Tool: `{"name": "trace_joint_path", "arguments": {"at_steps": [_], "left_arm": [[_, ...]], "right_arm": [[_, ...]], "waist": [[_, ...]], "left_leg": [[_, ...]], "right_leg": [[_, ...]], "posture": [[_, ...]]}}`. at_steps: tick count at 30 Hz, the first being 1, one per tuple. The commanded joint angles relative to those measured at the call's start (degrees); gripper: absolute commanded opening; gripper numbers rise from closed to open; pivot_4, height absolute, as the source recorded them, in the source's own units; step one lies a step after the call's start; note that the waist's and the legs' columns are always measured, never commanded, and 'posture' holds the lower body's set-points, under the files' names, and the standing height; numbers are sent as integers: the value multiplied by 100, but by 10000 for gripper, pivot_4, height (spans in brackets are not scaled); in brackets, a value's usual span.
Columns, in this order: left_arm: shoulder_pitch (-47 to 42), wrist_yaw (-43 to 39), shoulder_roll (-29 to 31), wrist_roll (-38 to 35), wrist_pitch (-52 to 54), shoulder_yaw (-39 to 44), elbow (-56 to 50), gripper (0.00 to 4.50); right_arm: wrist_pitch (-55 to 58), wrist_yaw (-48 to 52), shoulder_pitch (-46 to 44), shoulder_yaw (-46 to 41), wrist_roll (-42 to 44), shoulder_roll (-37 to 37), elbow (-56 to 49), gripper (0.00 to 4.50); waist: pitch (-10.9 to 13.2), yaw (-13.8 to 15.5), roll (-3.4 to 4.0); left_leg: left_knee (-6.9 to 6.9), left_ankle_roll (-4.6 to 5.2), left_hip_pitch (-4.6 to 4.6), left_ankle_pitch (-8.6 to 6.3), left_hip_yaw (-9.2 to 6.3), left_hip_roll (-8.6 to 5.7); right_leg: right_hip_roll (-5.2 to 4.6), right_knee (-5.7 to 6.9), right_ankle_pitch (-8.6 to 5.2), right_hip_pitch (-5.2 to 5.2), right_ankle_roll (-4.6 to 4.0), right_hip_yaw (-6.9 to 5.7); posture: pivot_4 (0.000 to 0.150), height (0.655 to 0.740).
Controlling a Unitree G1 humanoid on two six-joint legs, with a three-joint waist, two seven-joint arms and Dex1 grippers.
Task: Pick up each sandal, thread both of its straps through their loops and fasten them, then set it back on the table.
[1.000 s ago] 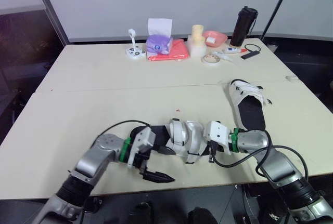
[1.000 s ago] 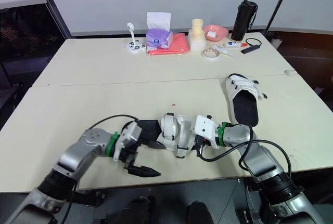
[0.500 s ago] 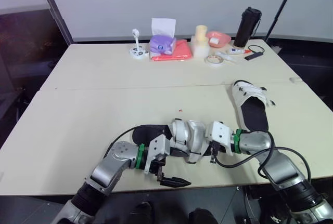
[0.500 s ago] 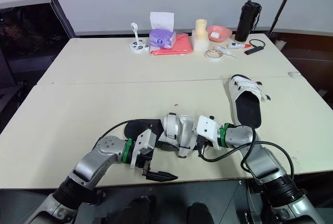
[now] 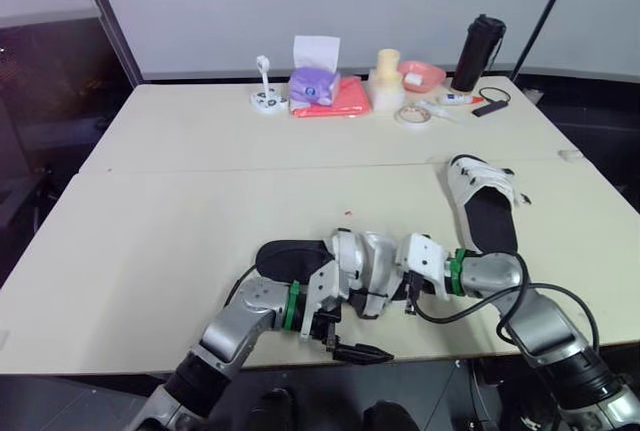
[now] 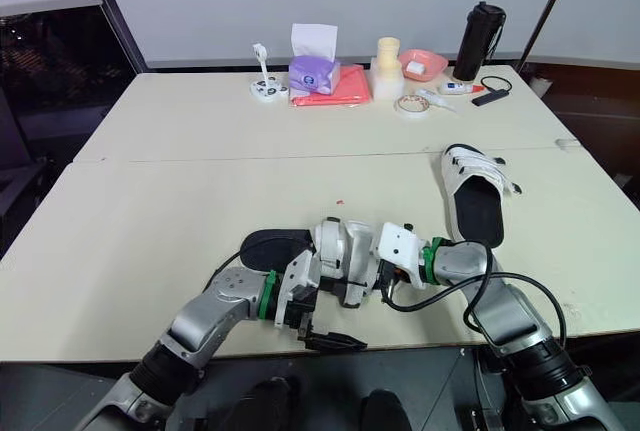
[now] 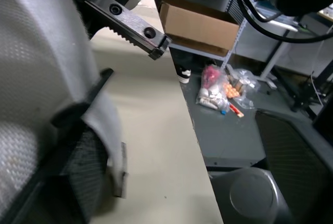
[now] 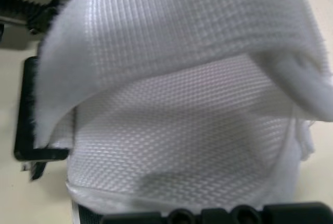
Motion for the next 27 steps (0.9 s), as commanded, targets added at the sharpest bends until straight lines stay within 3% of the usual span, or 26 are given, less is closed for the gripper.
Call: {"name": "trace_joint_path", "arguments": {"at_steps": [1,6,14,19,27], "left_arm": [[-71,38,-40,-37,34,-13,-57,25236],[-7,104,-25,-78,179,-23,-146,240],[48,-873,853,-454,431,-99,-1000,240],[-11,-1668,1662,-58,-430,-426,-1228,240],[-653,-1162,753,-575,-645,247,-827,240]], "right_arm": [[163,83,228,126,-69,-94,-22,0],[195,77,282,122,-76,-96,-82,0],[163,138,207,152,-72,-110,-19,0],[88,232,156,149,-89,-160,57,0],[16,308,51,159,-129,-152,156,0]], "waist": [[0,-1,1],[0,2,1],[-3,-13,7],[-5,-49,12],[-6,-16,15]], "left_leg": [[-1,0,0,0,0,0],[-5,1,-2,-2,-1,0],[-11,0,-2,-2,-1,1],[-20,-1,-3,-3,2,12],[-12,-1,-3,-2,1,18]], "right_leg": [[0,0,0,-1,0,0],[0,0,0,-4,3,0],[1,0,0,-6,2,-1],[9,0,-1,-12,-1,0],[15,-1,-7,-9,-16,1]], "posture": [[1500,7400],[1500,7400],[1500,7400],[1500,7400],[1500,7400]]}}
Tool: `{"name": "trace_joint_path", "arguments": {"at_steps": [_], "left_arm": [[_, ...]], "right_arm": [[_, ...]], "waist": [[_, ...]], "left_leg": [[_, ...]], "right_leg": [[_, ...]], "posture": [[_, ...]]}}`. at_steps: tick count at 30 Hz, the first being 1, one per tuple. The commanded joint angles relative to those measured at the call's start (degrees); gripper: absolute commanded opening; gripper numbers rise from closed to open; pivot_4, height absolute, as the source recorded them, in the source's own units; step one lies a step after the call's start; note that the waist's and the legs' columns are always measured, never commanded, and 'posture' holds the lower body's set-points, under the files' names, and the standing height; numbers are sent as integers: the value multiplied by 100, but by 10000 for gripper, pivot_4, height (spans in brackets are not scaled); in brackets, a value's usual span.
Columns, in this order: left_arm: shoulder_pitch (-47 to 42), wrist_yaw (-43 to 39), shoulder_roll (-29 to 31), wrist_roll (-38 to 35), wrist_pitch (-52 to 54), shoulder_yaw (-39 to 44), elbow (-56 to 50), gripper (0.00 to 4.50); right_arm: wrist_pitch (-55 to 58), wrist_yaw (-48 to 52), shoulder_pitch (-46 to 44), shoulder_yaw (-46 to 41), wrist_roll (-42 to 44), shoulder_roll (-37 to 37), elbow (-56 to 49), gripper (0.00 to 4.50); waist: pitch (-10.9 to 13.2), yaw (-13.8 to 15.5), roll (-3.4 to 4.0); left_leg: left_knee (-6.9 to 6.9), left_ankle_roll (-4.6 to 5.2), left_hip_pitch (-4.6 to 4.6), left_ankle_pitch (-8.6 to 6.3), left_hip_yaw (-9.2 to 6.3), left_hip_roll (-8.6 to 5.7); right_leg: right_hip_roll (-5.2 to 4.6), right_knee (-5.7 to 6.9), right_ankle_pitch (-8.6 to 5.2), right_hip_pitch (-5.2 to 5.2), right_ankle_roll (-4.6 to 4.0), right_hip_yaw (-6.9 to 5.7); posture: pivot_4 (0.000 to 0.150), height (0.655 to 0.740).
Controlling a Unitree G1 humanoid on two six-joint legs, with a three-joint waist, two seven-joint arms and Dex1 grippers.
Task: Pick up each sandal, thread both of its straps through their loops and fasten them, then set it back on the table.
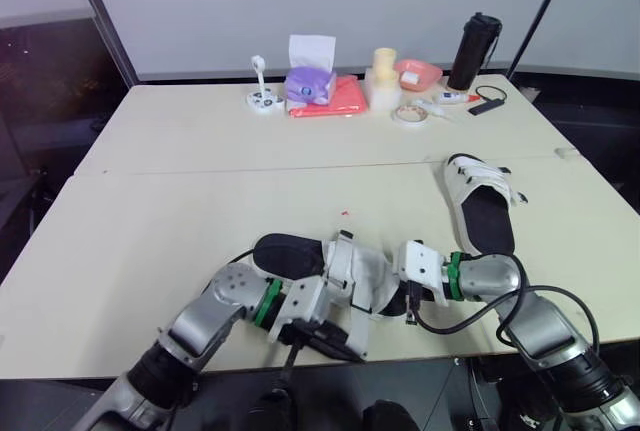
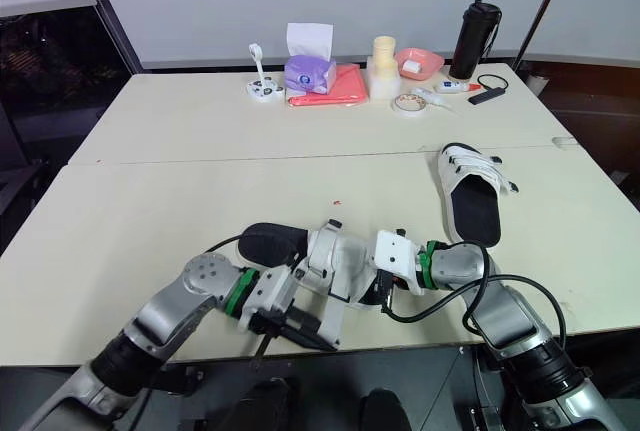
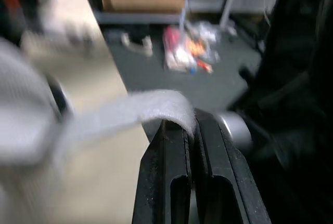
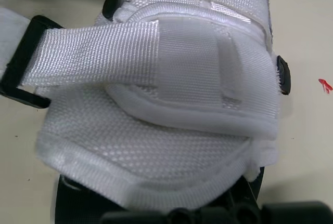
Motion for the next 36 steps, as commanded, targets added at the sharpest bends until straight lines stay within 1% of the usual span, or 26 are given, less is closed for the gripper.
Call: {"name": "trace_joint_path", "arguments": {"at_steps": [1,10,19,24,28,30,31,33,36], "left_arm": [[-373,150,-338,-383,-83,376,113,240],[-1553,215,-824,-497,-72,952,1581,240],[-2463,217,-1348,-270,-711,1143,3223,240],[-2666,183,-1531,-89,-1056,1100,3928,240],[-2704,283,-1527,207,-1240,987,4287,240],[-2693,284,-1541,228,-1060,1004,4349,240],[-2681,297,-1538,265,-1028,1000,4368,3202],[-2668,373,-1550,337,-982,1002,4407,10556],[-2694,648,-1625,415,-917,1071,4535,24943]], "right_arm": [[135,-24,76,72,-147,-81,212,0],[233,-145,538,376,-282,-34,-318,0],[234,-283,798,522,-507,-65,-515,0],[210,-325,913,565,-622,-56,-584,0],[270,-361,948,540,-618,-22,-650,0],[271,-373,964,512,-612,-21,-650,0],[272,-377,967,505,-613,-20,-651,0],[270,-380,959,493,-610,-20,-639,0],[256,-380,933,481,-612,-17,-605,0]], "waist": [[0,4,1],[1,6,0],[0,7,-1],[-2,23,-4],[-3,26,-5],[-3,28,-5],[-4,28,-5],[-4,28,-5],[-5,21,-6]], "left_leg": [[1,0,0,0,-1,1],[5,-1,-1,1,-1,-2],[12,-1,-2,2,2,-12],[24,-2,-1,2,4,-14],[27,-2,3,3,1,-15],[28,-2,4,4,0,-15],[29,-3,4,4,-1,-15],[32,-3,7,4,-1,-16],[34,-3,9,4,-6,-15]], "right_leg": [[2,0,3,0,4,0],[9,2,11,0,20,-1],[13,2,16,7,29,-3],[15,2,18,19,31,-7],[15,2,19,27,31,-7],[15,2,20,28,31,-8],[15,2,21,29,32,-8],[15,2,23,34,34,-9],[15,2,23,37,35,-11]], "posture": [[1500,7400],[1500,7400],[1500,7400],[1500,7400],[1500,7400],[1500,7400],[1500,7400],[1500,7400],[1500,7400]]}}
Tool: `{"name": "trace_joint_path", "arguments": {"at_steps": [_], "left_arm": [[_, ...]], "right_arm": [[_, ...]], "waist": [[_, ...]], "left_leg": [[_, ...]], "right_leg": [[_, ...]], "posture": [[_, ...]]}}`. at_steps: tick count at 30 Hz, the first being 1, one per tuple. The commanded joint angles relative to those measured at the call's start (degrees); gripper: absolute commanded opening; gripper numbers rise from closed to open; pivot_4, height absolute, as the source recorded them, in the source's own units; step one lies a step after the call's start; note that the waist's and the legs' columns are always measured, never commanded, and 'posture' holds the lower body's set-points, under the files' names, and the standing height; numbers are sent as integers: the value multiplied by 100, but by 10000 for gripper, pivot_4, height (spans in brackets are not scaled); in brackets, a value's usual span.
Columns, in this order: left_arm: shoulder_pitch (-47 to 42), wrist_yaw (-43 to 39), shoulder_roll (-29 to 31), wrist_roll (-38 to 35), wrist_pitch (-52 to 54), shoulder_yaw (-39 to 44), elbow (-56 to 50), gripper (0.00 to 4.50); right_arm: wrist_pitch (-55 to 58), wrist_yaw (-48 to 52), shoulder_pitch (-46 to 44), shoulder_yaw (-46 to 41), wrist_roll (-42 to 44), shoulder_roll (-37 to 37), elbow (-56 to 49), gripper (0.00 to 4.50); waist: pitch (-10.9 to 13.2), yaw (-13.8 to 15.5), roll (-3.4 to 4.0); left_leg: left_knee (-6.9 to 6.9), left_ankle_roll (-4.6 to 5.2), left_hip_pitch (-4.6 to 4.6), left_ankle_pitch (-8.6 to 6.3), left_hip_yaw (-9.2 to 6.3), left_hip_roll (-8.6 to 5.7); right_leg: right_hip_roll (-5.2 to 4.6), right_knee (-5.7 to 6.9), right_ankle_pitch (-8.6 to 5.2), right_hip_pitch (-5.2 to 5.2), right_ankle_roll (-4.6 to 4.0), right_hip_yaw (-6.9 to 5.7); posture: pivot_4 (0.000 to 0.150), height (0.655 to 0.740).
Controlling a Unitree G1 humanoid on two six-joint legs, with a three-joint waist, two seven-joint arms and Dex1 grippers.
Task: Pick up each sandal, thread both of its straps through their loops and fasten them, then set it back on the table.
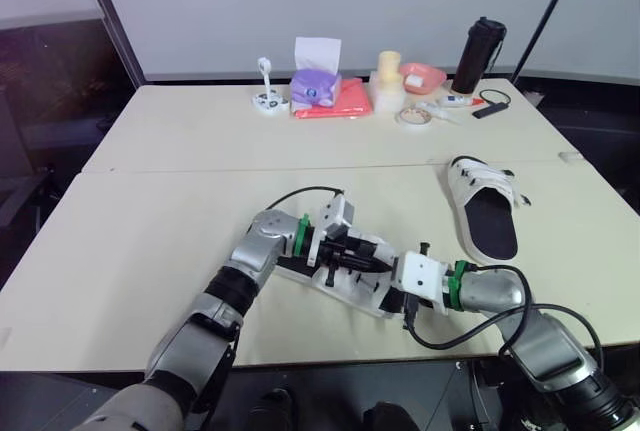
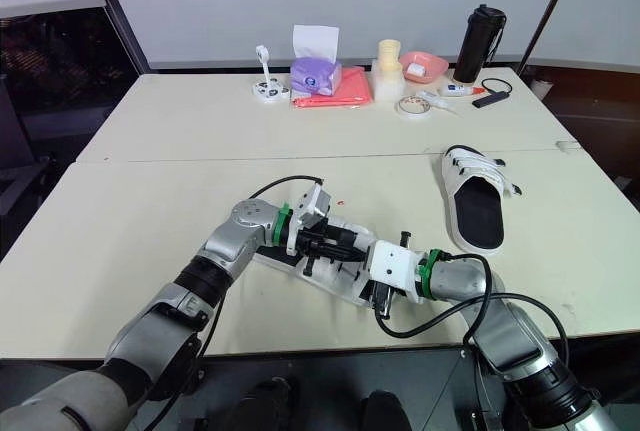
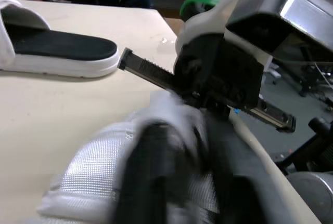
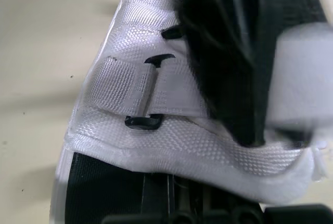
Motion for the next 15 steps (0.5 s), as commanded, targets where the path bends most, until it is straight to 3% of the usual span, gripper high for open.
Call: {"name": "trace_joint_path", "arguments": {"at_steps": [1,4,11,15], "left_arm": [[-260,561,-63,198,21,283,154,30384],[-225,696,-80,328,138,253,147,44549],[-81,784,-139,435,120,244,-49,44891],[-184,1383,-280,716,-251,321,203,44891]], "right_arm": [[128,266,258,439,-41,-24,169,0],[122,260,228,436,-37,-22,194,0],[113,255,196,432,-38,-23,231,0],[106,255,161,432,-39,-13,263,0]], "waist": [[-2,-12,-1],[-3,-22,1],[-4,-25,0],[-4,-22,0]], "left_leg": [[0,0,0,0,-1,0],[-10,0,2,-1,1,-1],[-17,0,2,-1,4,0],[-16,-1,7,-1,4,1]], "right_leg": [[0,0,0,0,0,0],[0,0,-1,-4,4,1],[3,1,0,-7,2,0],[4,1,0,-3,2,0]], "posture": [[1500,7400],[1500,7400],[1500,7400],[1500,7400]]}}
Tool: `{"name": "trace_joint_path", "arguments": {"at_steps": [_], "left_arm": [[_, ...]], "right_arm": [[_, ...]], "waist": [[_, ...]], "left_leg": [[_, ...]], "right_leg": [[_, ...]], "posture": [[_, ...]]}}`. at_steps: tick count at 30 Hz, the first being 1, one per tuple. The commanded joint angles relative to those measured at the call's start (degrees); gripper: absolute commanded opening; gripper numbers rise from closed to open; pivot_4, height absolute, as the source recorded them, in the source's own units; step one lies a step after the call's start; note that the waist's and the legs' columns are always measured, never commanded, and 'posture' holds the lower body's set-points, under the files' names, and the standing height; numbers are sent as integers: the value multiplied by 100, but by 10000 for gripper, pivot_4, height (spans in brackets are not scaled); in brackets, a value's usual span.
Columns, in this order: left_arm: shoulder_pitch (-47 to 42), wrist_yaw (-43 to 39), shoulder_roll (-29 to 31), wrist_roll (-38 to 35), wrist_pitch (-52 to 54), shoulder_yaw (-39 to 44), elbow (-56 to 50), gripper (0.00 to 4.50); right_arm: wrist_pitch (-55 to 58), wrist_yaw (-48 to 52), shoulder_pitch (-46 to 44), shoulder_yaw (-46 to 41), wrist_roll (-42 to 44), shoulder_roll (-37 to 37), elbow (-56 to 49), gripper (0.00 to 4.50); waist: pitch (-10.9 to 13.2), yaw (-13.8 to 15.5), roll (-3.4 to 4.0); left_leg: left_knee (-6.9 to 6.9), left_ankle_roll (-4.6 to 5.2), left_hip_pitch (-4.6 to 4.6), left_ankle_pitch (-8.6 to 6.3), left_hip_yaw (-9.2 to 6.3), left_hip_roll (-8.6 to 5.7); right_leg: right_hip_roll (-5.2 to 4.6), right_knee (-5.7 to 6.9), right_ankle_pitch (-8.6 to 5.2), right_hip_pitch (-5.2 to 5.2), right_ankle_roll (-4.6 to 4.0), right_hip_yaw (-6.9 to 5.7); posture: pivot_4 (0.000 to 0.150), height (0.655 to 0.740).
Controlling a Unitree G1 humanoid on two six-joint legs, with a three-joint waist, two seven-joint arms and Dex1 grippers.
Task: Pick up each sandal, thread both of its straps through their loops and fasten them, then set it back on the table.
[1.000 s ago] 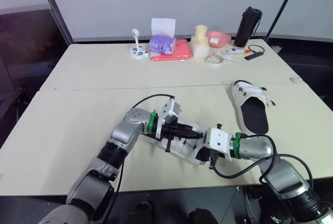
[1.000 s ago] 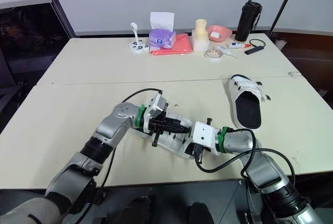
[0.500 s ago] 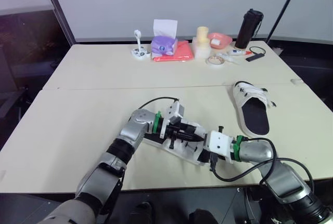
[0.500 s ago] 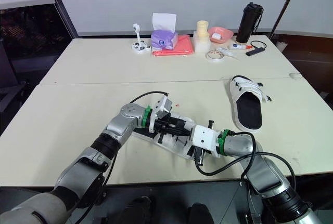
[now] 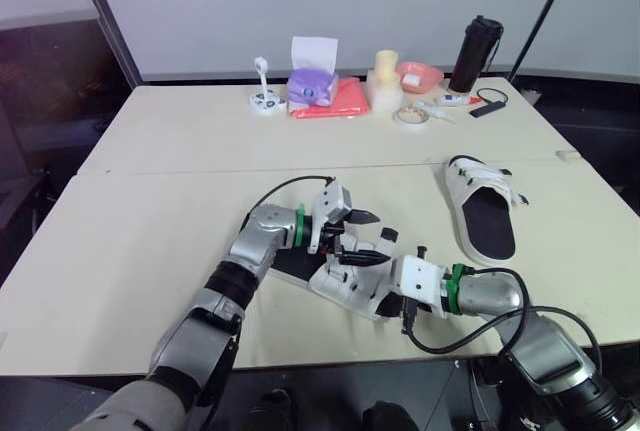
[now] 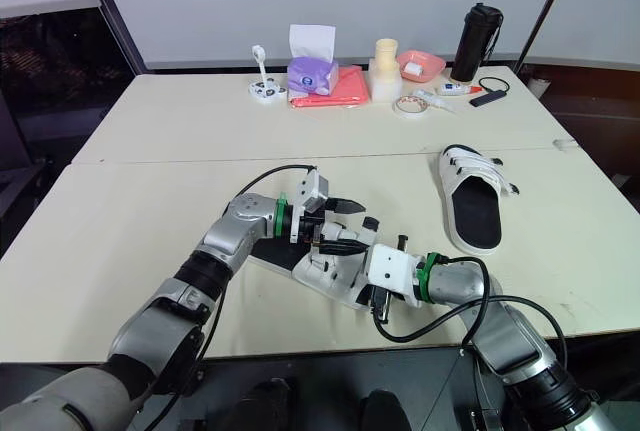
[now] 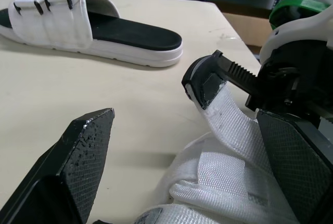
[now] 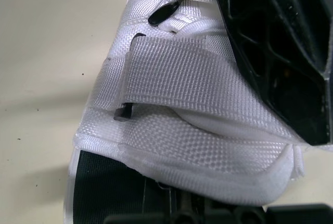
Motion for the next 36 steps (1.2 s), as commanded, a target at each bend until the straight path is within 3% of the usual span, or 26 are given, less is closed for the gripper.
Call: {"name": "trace_joint_path", "arguments": {"at_steps": [1,5,8,16,23,36], "left_arm": [[-141,664,-145,343,-419,81,218,44891],[-401,1014,-183,453,-527,230,537,44891],[-706,769,-100,215,-241,435,607,44891],[-1464,-1170,160,-362,1296,500,892,44891],[-1896,-1975,43,8,1470,268,1849,44891],[-2216,-1894,-609,432,803,351,2695,44891]], "right_arm": [[120,231,172,382,-58,-10,240,0],[103,235,143,376,-54,-4,270,0],[142,269,204,295,2,-89,103,0],[205,341,503,55,182,-416,-413,0],[244,285,613,-2,212,-511,-569,0],[547,278,609,-143,285,-596,-908,0]], "waist": [[0,2,-1],[-2,11,-4],[-1,3,-5],[0,10,-4],[0,-23,-5],[1,-7,-7]], "left_leg": [[0,0,0,0,0,0],[1,-1,17,0,0,0],[1,-1,19,0,1,0],[-1,-1,-13,0,4,-4],[2,0,-23,0,1,-6],[4,0,-32,0,1,-5]], "right_leg": [[0,0,0,1,0,0],[0,0,0,19,1,-1],[0,0,-1,20,1,0],[1,1,-2,-11,3,-2],[1,4,-2,-17,4,-9],[1,7,-2,-27,4,-9]], "posture": [[1500,7400],[1500,7400],[1500,7400],[1500,7400],[1500,7400],[1500,7400]]}}
